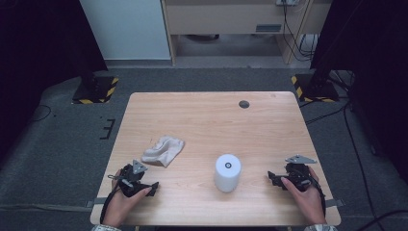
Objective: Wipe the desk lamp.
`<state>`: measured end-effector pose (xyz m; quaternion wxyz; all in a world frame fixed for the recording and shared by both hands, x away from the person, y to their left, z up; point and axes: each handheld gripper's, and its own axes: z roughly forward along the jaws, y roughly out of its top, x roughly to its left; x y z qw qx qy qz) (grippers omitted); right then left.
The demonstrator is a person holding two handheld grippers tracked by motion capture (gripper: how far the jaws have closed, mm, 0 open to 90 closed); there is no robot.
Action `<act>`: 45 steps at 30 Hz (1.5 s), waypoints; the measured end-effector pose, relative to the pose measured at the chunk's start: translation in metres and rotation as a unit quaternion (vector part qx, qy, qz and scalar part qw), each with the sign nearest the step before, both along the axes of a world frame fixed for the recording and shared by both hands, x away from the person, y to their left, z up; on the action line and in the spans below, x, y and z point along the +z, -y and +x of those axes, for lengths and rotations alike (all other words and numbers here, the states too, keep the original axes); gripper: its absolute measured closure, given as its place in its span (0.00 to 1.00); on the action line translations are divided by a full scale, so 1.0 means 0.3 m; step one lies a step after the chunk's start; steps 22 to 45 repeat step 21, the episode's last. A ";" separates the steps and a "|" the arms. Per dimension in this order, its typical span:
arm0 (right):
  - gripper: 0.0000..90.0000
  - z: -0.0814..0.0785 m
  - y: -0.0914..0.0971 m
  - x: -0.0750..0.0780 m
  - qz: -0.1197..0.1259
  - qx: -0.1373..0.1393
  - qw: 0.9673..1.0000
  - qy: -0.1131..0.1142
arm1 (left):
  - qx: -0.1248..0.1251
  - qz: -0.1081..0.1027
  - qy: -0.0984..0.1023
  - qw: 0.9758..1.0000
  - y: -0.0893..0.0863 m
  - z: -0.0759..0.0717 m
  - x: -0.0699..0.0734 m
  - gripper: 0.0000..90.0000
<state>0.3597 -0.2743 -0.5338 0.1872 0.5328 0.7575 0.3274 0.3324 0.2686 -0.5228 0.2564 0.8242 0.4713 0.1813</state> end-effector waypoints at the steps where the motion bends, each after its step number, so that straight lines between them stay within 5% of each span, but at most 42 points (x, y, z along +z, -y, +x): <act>1: 0.05 0.000 0.004 -0.003 -0.002 0.001 1.000 0.002 | 0.002 -0.001 0.000 1.000 -0.002 0.000 0.000 0.03; 8: 0.03 -0.005 -0.017 -0.012 -0.021 -0.005 1.000 0.011 | 0.015 -0.026 -0.004 1.000 -0.010 -0.003 -0.016 0.00; 18: 0.02 -0.013 -0.051 -0.017 -0.026 0.031 0.999 0.017 | 0.012 -0.037 0.009 0.999 -0.010 -0.009 -0.024 0.00; 45: 0.01 -0.011 -0.051 -0.017 -0.026 0.031 0.999 0.016 | 0.007 -0.036 0.008 0.999 -0.012 -0.007 -0.024 0.00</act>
